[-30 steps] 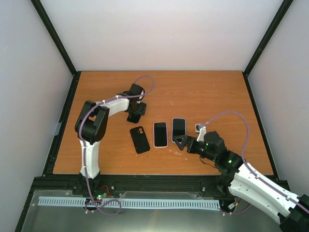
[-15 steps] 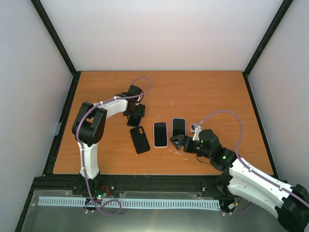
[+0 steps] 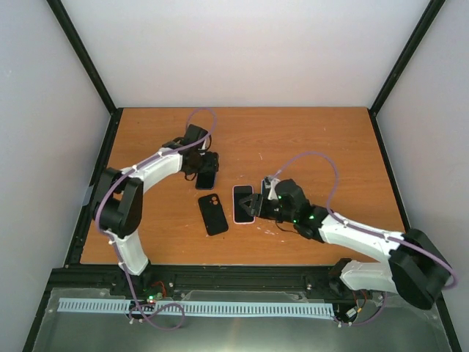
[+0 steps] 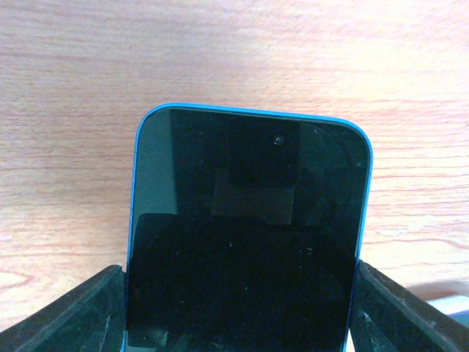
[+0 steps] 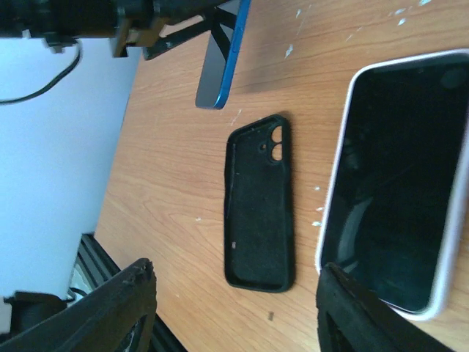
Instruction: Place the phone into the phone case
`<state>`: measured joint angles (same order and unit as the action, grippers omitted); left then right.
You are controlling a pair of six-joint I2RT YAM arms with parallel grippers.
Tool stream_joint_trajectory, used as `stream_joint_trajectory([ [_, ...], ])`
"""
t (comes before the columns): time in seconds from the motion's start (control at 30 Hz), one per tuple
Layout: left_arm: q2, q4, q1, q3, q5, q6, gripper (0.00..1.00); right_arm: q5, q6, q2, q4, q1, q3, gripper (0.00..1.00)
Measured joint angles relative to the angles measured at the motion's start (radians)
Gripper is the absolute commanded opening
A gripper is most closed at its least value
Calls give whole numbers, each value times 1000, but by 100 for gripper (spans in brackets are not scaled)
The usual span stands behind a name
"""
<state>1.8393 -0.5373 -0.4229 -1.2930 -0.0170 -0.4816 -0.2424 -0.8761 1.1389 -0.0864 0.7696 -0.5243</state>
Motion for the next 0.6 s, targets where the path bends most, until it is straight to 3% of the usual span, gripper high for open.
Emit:
stream_joint_trajectory([
  [0.23,-147,77,1,113,-174,-84,57,31,-7,196,-80,85,-107,42],
  [0.6,-270,178,1,288,-370,-186,57,72,-31,378,-155,117,-225,40],
])
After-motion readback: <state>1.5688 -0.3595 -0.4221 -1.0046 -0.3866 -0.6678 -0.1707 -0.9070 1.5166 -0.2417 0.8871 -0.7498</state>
